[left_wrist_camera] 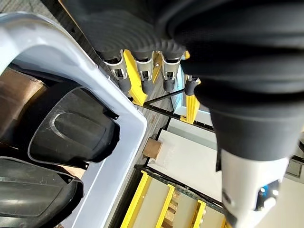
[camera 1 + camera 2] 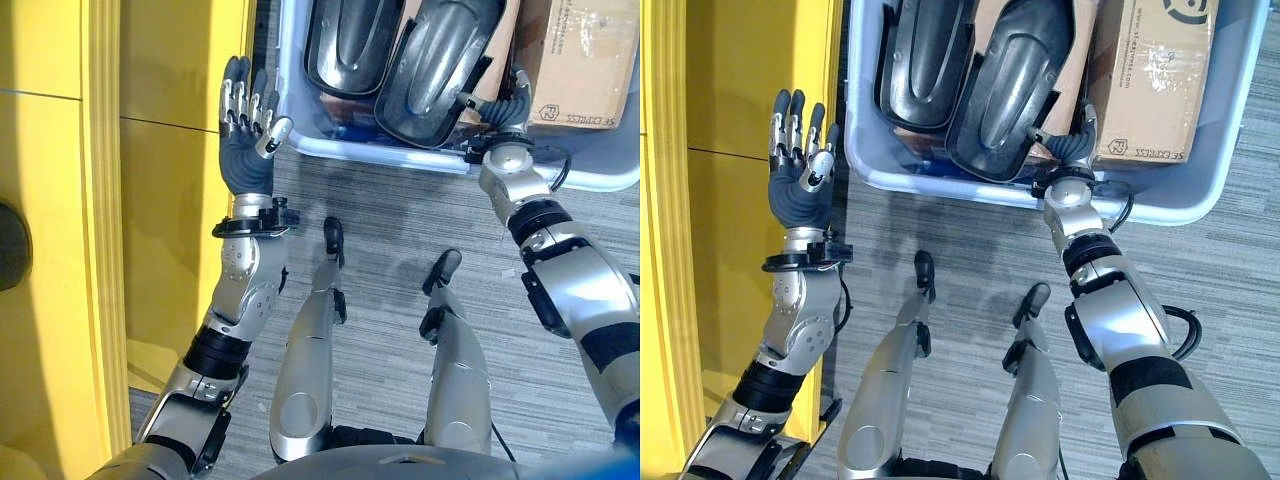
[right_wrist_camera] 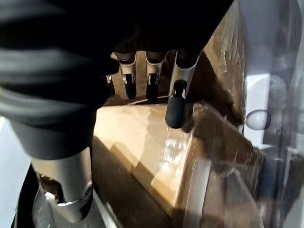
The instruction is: Move parts from the plastic box to the shelf.
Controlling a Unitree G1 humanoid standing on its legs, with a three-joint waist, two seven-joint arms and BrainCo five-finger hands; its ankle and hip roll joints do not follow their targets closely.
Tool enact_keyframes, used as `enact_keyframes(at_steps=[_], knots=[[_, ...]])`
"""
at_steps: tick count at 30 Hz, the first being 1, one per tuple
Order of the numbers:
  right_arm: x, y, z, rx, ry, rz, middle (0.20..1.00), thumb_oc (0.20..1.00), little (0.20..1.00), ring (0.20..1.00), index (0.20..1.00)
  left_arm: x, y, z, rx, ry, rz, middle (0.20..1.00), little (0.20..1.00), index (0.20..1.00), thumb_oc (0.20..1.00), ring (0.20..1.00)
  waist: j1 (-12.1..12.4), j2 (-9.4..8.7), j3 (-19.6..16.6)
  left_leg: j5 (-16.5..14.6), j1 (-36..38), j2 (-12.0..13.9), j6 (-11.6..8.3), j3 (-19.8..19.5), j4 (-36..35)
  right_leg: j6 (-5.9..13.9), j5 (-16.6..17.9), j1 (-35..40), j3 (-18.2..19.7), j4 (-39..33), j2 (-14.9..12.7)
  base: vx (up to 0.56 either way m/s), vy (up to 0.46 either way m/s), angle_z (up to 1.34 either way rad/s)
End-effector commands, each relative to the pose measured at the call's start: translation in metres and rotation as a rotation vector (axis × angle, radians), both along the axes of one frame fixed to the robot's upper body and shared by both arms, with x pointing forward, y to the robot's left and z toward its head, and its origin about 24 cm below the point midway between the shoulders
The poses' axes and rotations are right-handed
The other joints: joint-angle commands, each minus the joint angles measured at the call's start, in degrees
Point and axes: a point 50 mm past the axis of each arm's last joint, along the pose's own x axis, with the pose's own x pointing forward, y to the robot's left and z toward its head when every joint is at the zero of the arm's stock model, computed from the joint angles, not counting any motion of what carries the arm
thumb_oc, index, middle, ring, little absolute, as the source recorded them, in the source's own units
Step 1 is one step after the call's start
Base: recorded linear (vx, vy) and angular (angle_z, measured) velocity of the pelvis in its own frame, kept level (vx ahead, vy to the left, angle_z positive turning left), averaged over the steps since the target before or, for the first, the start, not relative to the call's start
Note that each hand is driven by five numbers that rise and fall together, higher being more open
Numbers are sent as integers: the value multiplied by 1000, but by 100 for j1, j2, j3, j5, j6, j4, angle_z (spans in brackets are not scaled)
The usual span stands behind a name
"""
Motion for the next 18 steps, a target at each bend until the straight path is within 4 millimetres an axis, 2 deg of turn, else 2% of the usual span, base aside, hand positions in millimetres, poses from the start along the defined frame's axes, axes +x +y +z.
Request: enact_keyframes(at_steps=[1, 4, 5, 8, 10, 11, 14, 15, 16, 18], knots=[[2, 24, 10, -84, -28, 71, 1000, 1000, 1000, 1000, 1000, -27, -4, 31, -2, -211, -33, 1000, 1000, 1000, 1000, 1000, 162, 32, 109, -822, 131, -272, -126, -613, 341, 339, 307, -49, 131, -195, -42, 71, 29, 8], [3, 28, 16, -116, -44, 73, 1000, 1000, 1000, 1000, 1000, -28, -3, 30, -4, -208, -30, 1000, 1000, 1000, 1000, 1000, 164, -3, 109, -716, 30, -296, -81, -561, 366, 283, 431, -100, 91, -253, -63, -22, 18, 4], [3, 28, 17, -124, -45, 72, 1000, 1000, 1000, 1000, 1000, -27, -2, 30, -3, -208, -28, 1000, 1000, 1000, 1000, 1000, 178, -4, 109, -839, 114, -290, -115, -618, 360, 340, 328, -25, 135, -239, -45, 68, 16, 1], [3, 31, 18, -145, -42, 75, 1000, 1000, 1000, 1000, 1000, -28, -3, 31, -1, -211, -32, 1000, 1000, 1000, 1000, 1000, 189, -18, 109, -837, 97, -299, -109, -632, 367, 342, 336, -22, 131, -253, -50, 0, 16, 0], [4, 31, 16, -183, -26, 69, 1000, 1000, 1000, 1000, 1000, -29, -3, 30, -2, -210, -35, 1000, 1000, 1000, 1000, 1000, 205, -31, 109, -709, -32, -333, -63, -608, 377, 295, 448, -92, 78, -283, -73, -35, 13, 0], [4, 32, 14, -196, -13, 68, 1000, 1000, 1000, 1000, 1000, -29, -4, 30, -2, -207, -37, 1000, 1000, 1000, 1000, 1000, 225, -25, 109, -826, 40, -327, -99, -672, 368, 353, 338, -18, 106, -269, -61, 72, 12, 3], [4, 31, 7, -220, 18, 60, 1000, 1000, 1000, 1000, 1000, -29, -3, 28, 0, -201, -36, 1000, 1000, 1000, 1000, 1000, 268, -1, 109, -833, 2, -339, -87, -729, 381, 363, 320, -17, 67, -248, -75, 25, 2, 1], [5, 30, 5, -245, 36, 56, 551, 551, 551, 551, 551, -29, -3, 28, -1, -201, -37, 1000, 1000, 1000, 1000, 1000, 289, 7, 109, -827, -26, -350, -81, -751, 384, 365, 320, -36, 50, -239, -83, 0, 0, 0], [5, 30, 3, -257, 45, 55, 213, 213, 213, 213, 213, -29, -3, 28, 0, -201, -37, 1000, 1000, 1000, 1000, 1000, 299, 8, 109, -825, -38, -355, -79, -756, 386, 367, 321, -31, 44, -241, -86, -5, 16, 3], [5, 29, 0, -284, 62, 51, 200, 200, 200, 200, 200, -29, -3, 28, 0, -201, -36, 1000, 1000, 1000, 1000, 1000, 308, 9, 109, -817, -53, -362, -78, -762, 383, 368, 323, -30, 31, -246, -90, -5, 14, 4]])
